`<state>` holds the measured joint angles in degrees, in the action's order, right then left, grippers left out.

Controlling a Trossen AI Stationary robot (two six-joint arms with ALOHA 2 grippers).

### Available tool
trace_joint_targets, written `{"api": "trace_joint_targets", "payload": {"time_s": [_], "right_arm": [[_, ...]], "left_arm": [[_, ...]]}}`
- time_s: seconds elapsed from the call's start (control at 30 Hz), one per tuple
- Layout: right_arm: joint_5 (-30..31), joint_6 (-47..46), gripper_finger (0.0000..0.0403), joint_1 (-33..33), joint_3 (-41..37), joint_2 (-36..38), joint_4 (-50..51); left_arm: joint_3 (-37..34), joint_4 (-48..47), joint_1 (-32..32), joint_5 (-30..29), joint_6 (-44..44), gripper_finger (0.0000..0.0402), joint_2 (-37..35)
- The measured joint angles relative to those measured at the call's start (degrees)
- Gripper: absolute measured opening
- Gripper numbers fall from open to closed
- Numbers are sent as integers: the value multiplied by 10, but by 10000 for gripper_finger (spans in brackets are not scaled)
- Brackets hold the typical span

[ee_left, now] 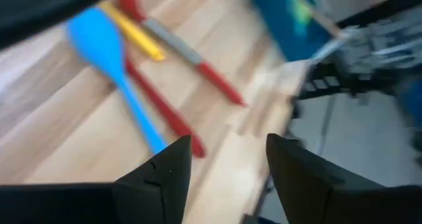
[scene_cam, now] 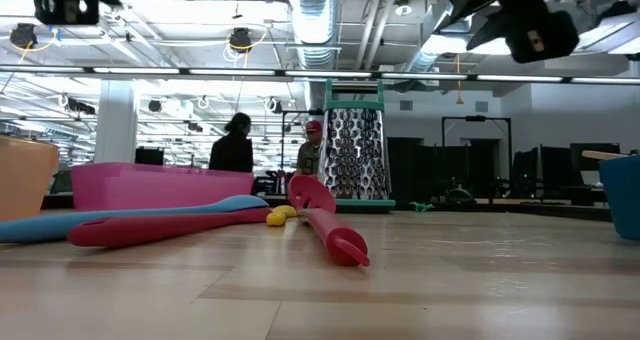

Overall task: Pick & Place Kitchen Items
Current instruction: Put the blue serving spoon into the red bin

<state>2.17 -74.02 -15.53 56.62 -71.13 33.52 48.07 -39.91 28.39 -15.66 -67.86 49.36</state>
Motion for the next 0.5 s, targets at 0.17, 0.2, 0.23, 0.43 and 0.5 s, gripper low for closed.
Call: {"api": "trace_joint_targets", "payload": {"time_s": [0.17,0.2,0.23,0.43,0.5], "right_arm": [[0,48,115,22,0,-5,16],[0,56,111,27,0,-4,17],[0,66,107,32,0,-4,19],[7,129,98,53,0,-4,23],[8,145,98,58,0,-4,27]], "left_arm": [[0,-13,-79,71,24,164,63],[0,-11,-91,81,26,163,76],[0,-11,-101,90,26,161,89],[0,-1,-131,109,25,150,169],[0,6,-136,110,25,146,196]]}}
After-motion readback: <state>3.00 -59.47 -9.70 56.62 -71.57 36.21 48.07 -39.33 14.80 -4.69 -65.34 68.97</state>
